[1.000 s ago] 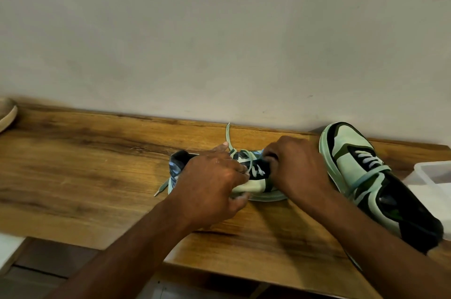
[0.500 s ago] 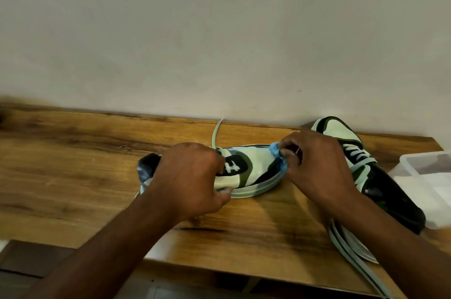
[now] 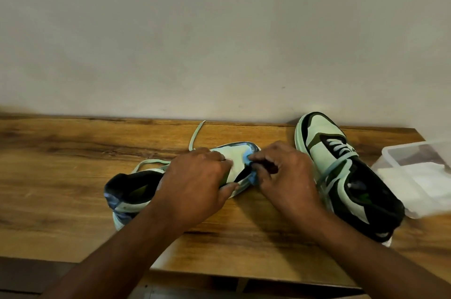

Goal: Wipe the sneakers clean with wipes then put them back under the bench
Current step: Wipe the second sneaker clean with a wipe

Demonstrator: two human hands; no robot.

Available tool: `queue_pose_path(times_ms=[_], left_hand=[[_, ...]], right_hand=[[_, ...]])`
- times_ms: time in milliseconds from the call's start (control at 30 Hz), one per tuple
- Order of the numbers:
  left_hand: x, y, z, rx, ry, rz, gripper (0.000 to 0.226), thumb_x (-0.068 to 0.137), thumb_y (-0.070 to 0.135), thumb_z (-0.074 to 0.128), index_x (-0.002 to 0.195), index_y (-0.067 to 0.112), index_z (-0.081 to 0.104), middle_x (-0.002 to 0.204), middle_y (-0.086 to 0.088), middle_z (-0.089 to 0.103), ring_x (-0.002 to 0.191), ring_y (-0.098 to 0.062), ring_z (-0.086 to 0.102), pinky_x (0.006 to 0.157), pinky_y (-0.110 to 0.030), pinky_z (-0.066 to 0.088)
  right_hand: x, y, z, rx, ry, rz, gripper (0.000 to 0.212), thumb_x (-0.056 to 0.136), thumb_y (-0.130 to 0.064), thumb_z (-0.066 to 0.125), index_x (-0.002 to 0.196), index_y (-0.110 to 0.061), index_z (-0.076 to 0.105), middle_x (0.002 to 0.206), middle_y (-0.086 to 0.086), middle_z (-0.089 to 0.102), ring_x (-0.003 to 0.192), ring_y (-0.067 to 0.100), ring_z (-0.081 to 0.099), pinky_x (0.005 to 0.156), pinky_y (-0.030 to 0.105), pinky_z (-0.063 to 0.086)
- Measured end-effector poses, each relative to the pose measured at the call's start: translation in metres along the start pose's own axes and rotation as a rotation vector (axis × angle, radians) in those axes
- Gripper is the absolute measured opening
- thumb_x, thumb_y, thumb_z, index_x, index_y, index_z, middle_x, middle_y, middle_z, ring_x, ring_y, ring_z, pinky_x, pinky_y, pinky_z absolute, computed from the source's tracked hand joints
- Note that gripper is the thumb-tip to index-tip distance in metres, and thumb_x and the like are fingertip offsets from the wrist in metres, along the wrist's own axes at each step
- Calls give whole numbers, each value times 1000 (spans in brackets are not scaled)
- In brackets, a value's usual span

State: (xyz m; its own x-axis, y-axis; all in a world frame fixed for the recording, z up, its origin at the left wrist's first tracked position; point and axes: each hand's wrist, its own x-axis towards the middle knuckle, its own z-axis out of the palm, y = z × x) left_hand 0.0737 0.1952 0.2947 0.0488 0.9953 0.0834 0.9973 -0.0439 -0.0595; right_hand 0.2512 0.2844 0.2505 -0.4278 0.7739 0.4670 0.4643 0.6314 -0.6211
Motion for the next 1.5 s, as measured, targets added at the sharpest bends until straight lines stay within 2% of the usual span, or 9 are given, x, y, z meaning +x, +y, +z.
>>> queue_pose_path(times_ms=[133,267,367,567,733,933,1133,1333,1500], left_hand=[[1,0,4,-20,9,45,55,102,63,39,143,33,59,140,10,65,128,-13,56,100,-40,53],[2,-4,8,-10,-31,24,67,95,67,23,122,30,73,115,9,75,109,-15,66,81,-40,59],[2,-3,9,1,-38,43,72,93,67,17,123,31,71,119,10,74,111,-15,66,85,-41,58],[2,-6,8,-13,-66,33,64,94,65,28,124,31,73,117,9,75,108,-15,68,82,-39,59],[1,-7,10,14,-75,42,64,94,67,25,120,32,72,115,12,74,107,-13,67,81,-38,58],[2,-9,11,-2,-73,37,60,93,64,32,124,31,72,116,10,75,106,-16,69,82,-40,59],[1,-7,11,-6,-55,45,66,93,66,24,121,31,72,116,11,75,106,-15,69,81,-39,59],[2,-7,9,-10,-46,49,67,90,66,19,117,33,71,110,11,72,102,-16,67,80,-38,57],[-2,-7,10,-11,-50,82,55,97,64,30,124,32,67,115,13,70,106,-13,64,82,-38,57]], right_hand=[[-21,-13,9,-14,-76,-94,32,75,2,84,99,-18,81,91,-7,70,80,-2,57,77,5,48],[3,10,-3,18,78,59,27,76,4,80,92,-17,82,89,-6,72,77,4,66,73,29,60],[6,16,-2,6,127,142,23,77,5,79,88,-16,80,87,-6,72,77,6,66,71,36,61],[-19,-12,7,10,24,-34,32,73,10,78,88,-17,76,90,-8,69,81,-2,58,76,8,49],[7,17,2,36,127,177,26,77,6,75,84,-20,74,87,-10,69,78,4,65,71,37,60],[-29,-17,16,-13,-14,-7,32,72,7,79,86,-21,71,90,-10,66,82,-1,57,75,13,50],[2,9,4,32,111,216,28,77,6,75,85,-20,74,87,-12,70,80,4,66,73,35,60],[-21,-22,12,-25,-49,-63,30,75,7,76,92,-18,77,90,-6,67,80,0,55,77,5,44],[16,11,-5,-89,81,81,27,77,6,74,93,-15,81,89,1,72,78,15,67,76,41,60]])
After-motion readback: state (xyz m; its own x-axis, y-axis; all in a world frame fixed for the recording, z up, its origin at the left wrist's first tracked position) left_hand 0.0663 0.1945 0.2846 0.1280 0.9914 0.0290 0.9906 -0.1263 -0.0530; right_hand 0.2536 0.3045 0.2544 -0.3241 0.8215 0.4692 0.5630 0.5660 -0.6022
